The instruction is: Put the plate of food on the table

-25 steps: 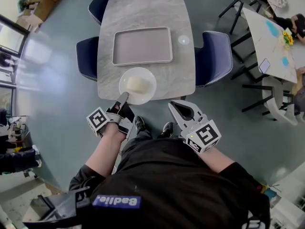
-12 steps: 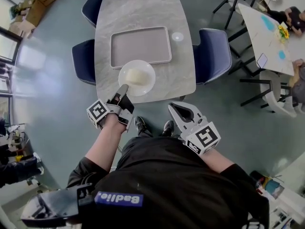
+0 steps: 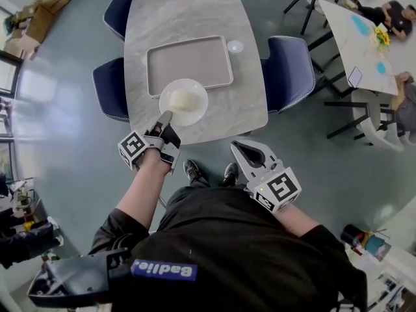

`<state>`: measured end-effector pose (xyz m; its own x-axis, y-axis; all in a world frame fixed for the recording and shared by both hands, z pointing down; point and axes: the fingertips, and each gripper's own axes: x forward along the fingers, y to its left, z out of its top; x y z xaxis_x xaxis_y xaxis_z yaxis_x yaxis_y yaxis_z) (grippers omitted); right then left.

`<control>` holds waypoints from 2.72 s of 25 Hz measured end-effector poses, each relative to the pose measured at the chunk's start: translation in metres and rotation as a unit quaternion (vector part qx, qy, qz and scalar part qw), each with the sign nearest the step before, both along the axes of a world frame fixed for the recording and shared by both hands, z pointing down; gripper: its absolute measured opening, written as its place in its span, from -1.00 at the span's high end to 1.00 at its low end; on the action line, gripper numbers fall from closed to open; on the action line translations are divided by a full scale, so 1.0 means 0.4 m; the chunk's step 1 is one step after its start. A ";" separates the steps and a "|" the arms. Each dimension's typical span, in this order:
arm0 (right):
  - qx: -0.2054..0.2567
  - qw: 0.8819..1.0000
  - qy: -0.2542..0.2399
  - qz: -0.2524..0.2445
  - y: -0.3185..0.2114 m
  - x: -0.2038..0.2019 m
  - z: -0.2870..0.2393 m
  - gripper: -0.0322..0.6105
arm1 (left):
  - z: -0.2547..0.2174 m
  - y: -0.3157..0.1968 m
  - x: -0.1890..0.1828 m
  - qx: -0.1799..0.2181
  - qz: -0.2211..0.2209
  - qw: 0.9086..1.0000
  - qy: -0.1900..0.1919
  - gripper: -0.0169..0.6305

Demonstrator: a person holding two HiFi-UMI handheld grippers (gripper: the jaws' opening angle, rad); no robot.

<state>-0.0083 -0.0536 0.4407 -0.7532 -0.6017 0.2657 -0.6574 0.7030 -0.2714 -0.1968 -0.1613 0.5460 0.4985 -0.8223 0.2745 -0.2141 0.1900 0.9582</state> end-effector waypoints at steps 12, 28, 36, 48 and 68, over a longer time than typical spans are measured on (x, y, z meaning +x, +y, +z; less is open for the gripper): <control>-0.023 0.999 0.007 0.041 -0.030 0.024 0.036 0.87 | 0.038 -0.096 -0.028 -0.002 -0.002 1.000 0.005 0.90; -0.063 0.996 0.004 0.070 -0.058 0.039 0.090 0.87 | 0.122 -0.217 -0.066 -0.020 -0.037 0.999 0.010 0.90; -0.080 0.994 0.003 0.077 -0.067 0.043 0.117 0.87 | 0.165 -0.269 -0.070 -0.024 -0.042 0.999 0.006 0.90; -0.106 0.989 0.006 0.099 -0.055 0.077 0.166 0.87 | 0.209 -0.319 -0.047 -0.026 -0.032 0.999 -0.001 0.90; -0.147 0.982 0.013 0.116 -0.002 0.100 0.233 0.87 | 0.311 -0.393 -0.029 -0.034 -0.024 0.999 -0.018 0.90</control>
